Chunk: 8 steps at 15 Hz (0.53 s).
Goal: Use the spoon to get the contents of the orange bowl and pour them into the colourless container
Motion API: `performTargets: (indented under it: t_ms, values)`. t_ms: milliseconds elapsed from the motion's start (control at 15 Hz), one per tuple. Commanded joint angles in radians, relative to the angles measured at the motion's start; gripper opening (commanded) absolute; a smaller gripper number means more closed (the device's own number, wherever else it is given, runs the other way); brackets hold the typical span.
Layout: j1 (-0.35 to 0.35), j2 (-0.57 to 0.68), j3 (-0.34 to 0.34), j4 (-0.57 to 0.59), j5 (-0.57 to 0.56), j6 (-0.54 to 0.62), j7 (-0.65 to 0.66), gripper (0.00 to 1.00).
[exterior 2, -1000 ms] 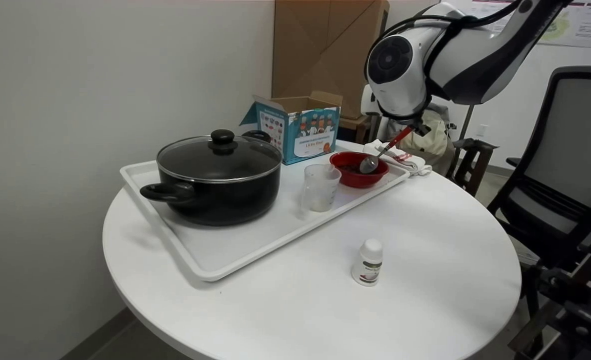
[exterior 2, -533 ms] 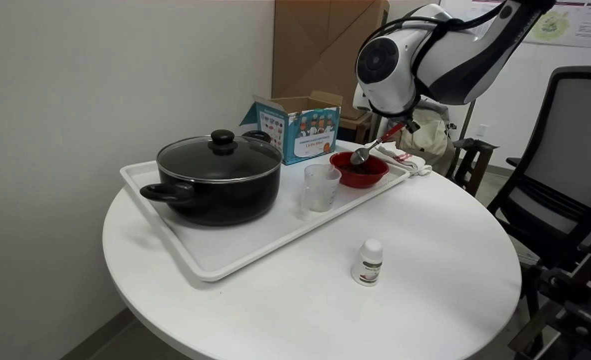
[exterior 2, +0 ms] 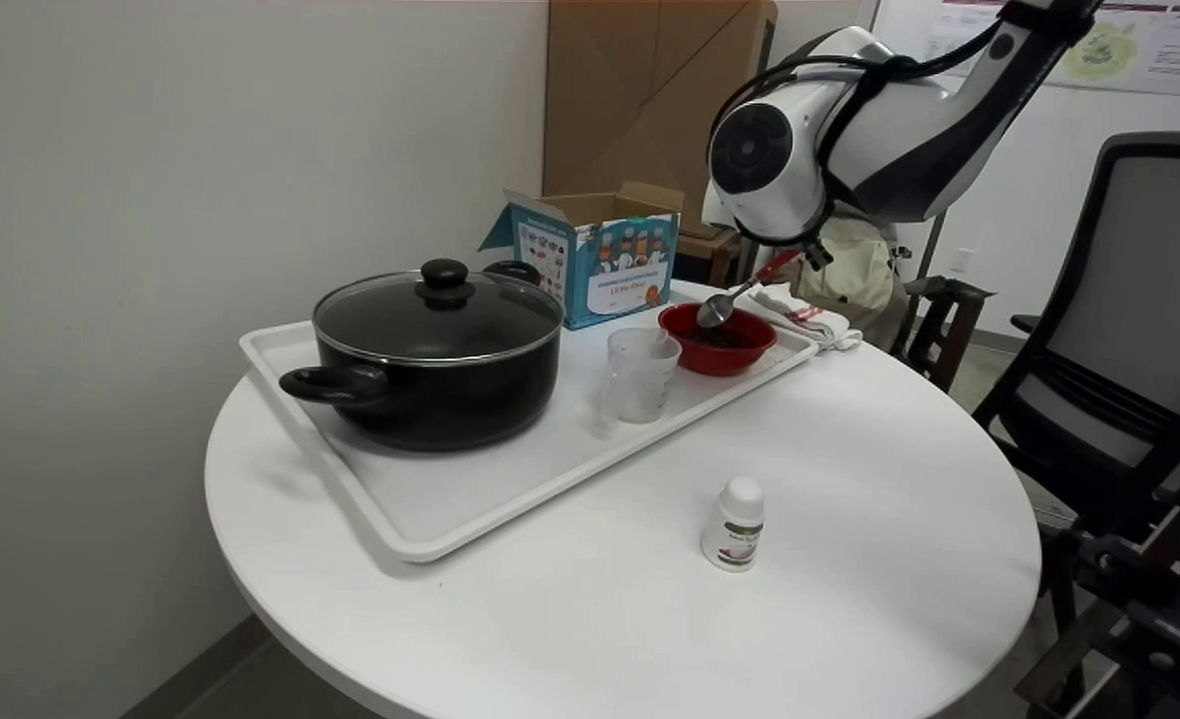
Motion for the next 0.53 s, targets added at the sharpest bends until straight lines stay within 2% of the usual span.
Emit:
performTargets:
  t_ms: [0, 467]
  values:
    - [0.002, -0.007, 0.010, -0.022, 0.008, -0.024, -0.020, 0.09]
    - [0.005, -0.012, 0.017, -0.062, 0.018, -0.025, -0.035, 0.09]
